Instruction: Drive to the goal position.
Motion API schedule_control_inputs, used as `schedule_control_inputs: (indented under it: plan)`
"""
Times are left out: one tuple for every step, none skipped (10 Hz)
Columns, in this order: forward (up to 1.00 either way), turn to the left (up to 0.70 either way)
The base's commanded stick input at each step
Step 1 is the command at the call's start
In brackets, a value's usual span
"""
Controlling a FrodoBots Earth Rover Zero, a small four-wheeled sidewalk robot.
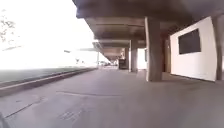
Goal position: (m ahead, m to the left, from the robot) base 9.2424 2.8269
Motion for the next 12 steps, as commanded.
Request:
schedule_control_inputs:
  plan:
    - [0.7, 0.0]
    - [0.7, 0.0]
    - [0.7, 0.0]
    - [0.7, 0.0]
    - [0.7, 0.0]
    - [0.7, 0.0]
    - [0.7, 0.13]
    - [0.7, 0.28]
    - [0.7, 0.26]
    - [0.7, 0.1]
    - [0.7, 0.0]
    - [0.7, 0.0]
